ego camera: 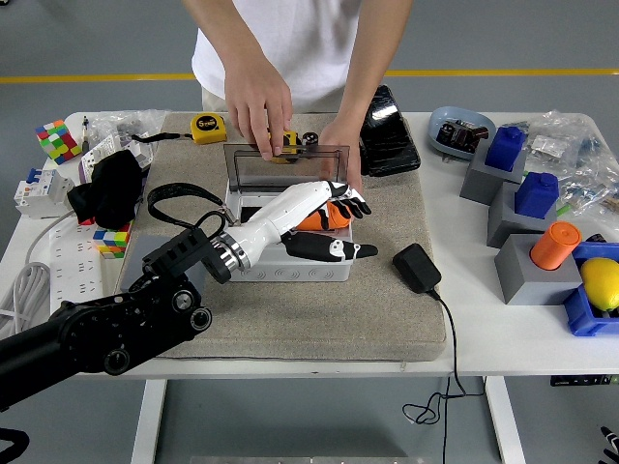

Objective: Fetch the battery,place it into the box,close the lid of the box

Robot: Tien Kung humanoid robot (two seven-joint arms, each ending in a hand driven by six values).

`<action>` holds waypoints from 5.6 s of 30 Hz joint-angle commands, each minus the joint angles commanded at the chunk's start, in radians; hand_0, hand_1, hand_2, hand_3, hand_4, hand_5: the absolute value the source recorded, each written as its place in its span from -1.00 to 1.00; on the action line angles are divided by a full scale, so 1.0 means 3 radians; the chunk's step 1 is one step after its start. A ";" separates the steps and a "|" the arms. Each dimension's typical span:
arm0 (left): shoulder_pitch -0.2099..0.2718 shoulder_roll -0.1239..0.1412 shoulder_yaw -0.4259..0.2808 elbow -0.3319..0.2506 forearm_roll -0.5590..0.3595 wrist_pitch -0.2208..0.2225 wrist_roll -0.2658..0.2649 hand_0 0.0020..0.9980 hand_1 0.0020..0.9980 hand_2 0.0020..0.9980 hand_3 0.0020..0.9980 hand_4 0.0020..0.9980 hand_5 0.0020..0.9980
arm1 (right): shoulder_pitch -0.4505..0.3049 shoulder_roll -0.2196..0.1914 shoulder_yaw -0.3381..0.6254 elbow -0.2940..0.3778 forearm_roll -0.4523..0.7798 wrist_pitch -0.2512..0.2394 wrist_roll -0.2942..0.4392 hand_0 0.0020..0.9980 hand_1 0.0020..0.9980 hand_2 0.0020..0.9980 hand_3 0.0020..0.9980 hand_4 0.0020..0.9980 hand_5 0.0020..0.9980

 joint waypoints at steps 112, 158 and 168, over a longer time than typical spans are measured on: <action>0.0730 0.0373 -0.0919 -0.0778 0.0536 -0.0232 0.0674 0.31 0.45 0.44 0.49 1.00 0.78 | 0.0007 0.0006 0.0077 0.0011 -0.0031 0.0014 0.0018 0.26 0.32 0.32 0.08 0.93 -0.12; 0.1157 0.0311 -0.2397 -0.0950 0.0215 -0.0246 0.0430 0.26 0.43 0.42 0.47 1.00 0.73 | 0.0105 -0.0005 0.0112 -0.0054 -0.0033 0.0051 -0.0021 0.26 0.32 0.32 0.08 0.93 -0.12; 0.1266 0.0315 -0.2677 -0.0966 0.0209 -0.0311 0.0383 0.26 0.44 0.42 0.46 1.00 0.69 | 0.0151 -0.0012 0.0116 -0.0114 -0.0034 0.0065 -0.0052 0.26 0.32 0.32 0.08 0.93 -0.12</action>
